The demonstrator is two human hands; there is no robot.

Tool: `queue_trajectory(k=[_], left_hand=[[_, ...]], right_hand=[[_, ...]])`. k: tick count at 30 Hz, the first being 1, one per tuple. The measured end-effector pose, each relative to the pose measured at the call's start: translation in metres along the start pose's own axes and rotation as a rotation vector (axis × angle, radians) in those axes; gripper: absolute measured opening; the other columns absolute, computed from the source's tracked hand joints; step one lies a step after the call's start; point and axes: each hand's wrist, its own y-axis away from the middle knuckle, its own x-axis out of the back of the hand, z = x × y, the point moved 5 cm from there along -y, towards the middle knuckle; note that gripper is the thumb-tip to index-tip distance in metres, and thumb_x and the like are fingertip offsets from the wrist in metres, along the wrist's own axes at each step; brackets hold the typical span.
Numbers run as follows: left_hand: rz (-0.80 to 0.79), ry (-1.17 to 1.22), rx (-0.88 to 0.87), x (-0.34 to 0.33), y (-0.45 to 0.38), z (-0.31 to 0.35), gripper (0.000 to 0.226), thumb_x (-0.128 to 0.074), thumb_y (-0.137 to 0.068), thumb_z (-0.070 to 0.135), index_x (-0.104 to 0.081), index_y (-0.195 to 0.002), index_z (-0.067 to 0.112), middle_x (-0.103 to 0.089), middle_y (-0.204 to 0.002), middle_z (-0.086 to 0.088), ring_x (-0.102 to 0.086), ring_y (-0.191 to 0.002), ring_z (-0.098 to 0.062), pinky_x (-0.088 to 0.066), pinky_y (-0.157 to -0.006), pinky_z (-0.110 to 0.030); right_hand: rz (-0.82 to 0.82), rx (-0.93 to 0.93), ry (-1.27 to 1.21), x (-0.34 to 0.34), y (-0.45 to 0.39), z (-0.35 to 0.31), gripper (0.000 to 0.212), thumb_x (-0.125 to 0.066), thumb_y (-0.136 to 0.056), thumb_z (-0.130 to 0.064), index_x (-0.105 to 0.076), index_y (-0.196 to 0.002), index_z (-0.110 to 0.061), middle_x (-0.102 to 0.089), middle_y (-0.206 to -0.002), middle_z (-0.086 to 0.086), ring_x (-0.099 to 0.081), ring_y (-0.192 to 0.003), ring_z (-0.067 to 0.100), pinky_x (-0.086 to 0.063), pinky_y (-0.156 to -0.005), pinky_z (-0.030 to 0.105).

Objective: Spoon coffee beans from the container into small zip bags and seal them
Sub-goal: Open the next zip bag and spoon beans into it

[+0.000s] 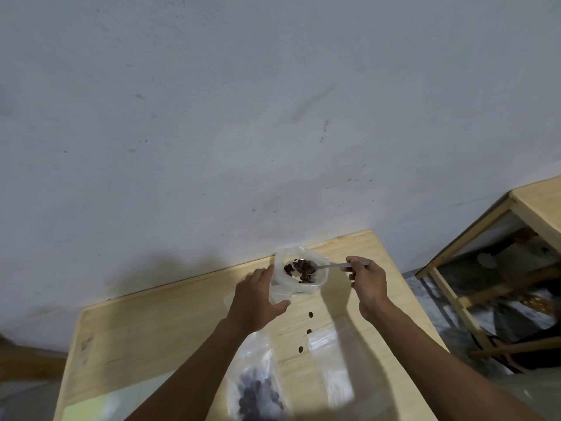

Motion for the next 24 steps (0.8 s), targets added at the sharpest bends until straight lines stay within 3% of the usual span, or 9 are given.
queue_trajectory(k=[6, 10, 14, 18, 22, 24], left_hand=[[0.100, 0.036, 0.040, 0.006, 0.002, -0.001, 0.099, -0.051, -0.067, 0.071, -0.047, -0.141, 0.005, -0.061, -0.116, -0.009, -0.061, -0.102, -0.029, -0.052, -0.085, -0.045], [0.074, 0.060, 0.065, 0.012, 0.000, 0.008, 0.106, -0.047, -0.064, 0.075, -0.035, -0.149, 0.012, -0.054, -0.129, -0.005, -0.054, -0.115, -0.025, -0.045, -0.098, -0.042], [0.012, 0.074, 0.077, 0.013, -0.004, 0.017, 0.098, -0.066, -0.076, 0.063, -0.023, -0.153, 0.019, -0.042, -0.143, 0.000, -0.042, -0.131, -0.020, -0.034, -0.110, -0.039], [0.008, 0.115, 0.071, 0.017, -0.006, 0.020, 0.093, -0.064, -0.079, 0.061, -0.024, -0.152, 0.019, -0.041, -0.145, 0.001, -0.040, -0.133, -0.021, -0.034, -0.110, -0.041], [0.054, 0.151, 0.071, 0.022, -0.004, 0.017, 0.101, -0.048, -0.065, 0.073, -0.034, -0.148, 0.017, -0.050, -0.135, -0.001, -0.049, -0.123, -0.022, -0.043, -0.101, -0.044], [0.100, 0.160, 0.014, 0.018, -0.001, 0.010, 0.097, -0.055, -0.067, 0.069, -0.042, -0.145, 0.012, -0.057, -0.126, -0.003, -0.057, -0.114, -0.024, -0.050, -0.091, -0.047]], right_hand=[[-0.037, 0.119, 0.038, 0.000, 0.014, -0.033, 0.020, -0.048, -0.098, -0.008, -0.067, -0.094, -0.010, -0.067, -0.101, 0.009, -0.055, -0.072, 0.013, -0.043, -0.069, 0.026], [-0.082, 0.185, 0.104, -0.005, 0.026, -0.045, 0.019, -0.049, -0.097, -0.010, -0.068, -0.095, -0.009, -0.067, -0.101, 0.007, -0.056, -0.073, 0.010, -0.043, -0.068, 0.025], [-0.118, 0.270, 0.214, -0.018, 0.036, -0.049, 0.019, -0.050, -0.096, -0.017, -0.068, -0.091, -0.018, -0.069, -0.096, -0.003, -0.063, -0.090, 0.019, -0.049, -0.081, 0.034], [-0.196, 0.419, 0.339, -0.035, 0.054, -0.055, 0.019, -0.048, -0.099, -0.017, -0.067, -0.094, -0.018, -0.070, -0.096, -0.007, -0.062, -0.091, 0.005, -0.043, -0.072, 0.011], [-0.377, 0.663, 0.529, -0.046, 0.071, -0.059, 0.018, -0.052, -0.100, -0.018, -0.068, -0.098, -0.024, -0.069, -0.097, -0.016, -0.059, -0.090, 0.001, -0.039, -0.072, 0.007], [-0.378, 0.761, 0.516, -0.044, 0.075, -0.063, 0.017, -0.053, -0.100, -0.014, -0.067, -0.100, -0.023, -0.067, -0.098, -0.016, -0.059, -0.093, 0.000, -0.038, -0.074, 0.006]])
